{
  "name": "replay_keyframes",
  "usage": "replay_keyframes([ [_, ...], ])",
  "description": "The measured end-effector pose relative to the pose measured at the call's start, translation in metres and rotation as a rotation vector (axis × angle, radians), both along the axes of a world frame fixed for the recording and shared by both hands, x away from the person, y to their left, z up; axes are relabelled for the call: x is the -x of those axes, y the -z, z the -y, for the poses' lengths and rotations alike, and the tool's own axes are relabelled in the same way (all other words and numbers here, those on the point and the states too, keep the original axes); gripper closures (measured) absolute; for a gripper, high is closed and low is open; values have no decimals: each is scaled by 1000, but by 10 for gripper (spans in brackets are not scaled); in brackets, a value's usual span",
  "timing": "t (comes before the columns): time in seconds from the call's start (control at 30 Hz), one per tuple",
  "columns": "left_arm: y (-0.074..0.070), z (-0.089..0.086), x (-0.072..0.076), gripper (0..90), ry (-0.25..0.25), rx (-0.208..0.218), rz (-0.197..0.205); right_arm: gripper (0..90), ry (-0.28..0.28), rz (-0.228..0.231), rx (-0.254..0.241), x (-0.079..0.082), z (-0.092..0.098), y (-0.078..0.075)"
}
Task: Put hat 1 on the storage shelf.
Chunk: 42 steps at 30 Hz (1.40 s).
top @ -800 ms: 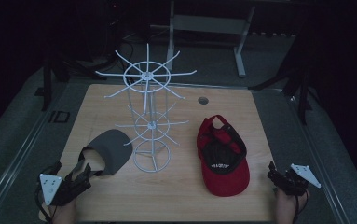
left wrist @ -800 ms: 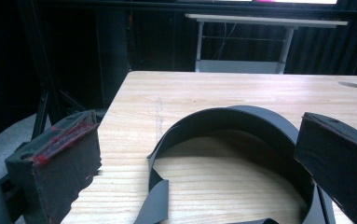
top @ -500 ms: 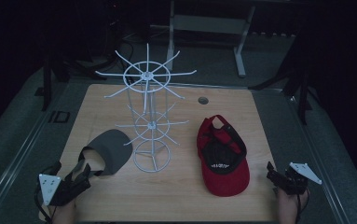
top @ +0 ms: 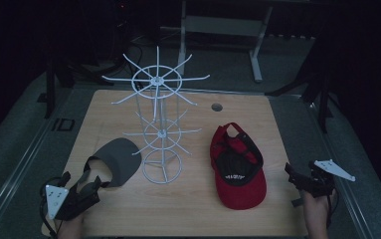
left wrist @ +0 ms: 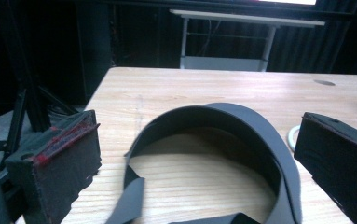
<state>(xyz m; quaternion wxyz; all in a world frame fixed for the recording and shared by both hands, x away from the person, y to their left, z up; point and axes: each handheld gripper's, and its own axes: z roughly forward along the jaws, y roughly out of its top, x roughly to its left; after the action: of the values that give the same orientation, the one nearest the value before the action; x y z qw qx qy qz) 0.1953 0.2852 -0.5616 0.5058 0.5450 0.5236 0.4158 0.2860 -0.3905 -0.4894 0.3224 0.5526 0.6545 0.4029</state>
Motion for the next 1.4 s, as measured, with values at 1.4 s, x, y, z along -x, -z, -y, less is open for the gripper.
replay_keyframes([
  [1.4,-3,8,1,8,93,33,-83,196,-404,-156,126,-98,-98,13],
])
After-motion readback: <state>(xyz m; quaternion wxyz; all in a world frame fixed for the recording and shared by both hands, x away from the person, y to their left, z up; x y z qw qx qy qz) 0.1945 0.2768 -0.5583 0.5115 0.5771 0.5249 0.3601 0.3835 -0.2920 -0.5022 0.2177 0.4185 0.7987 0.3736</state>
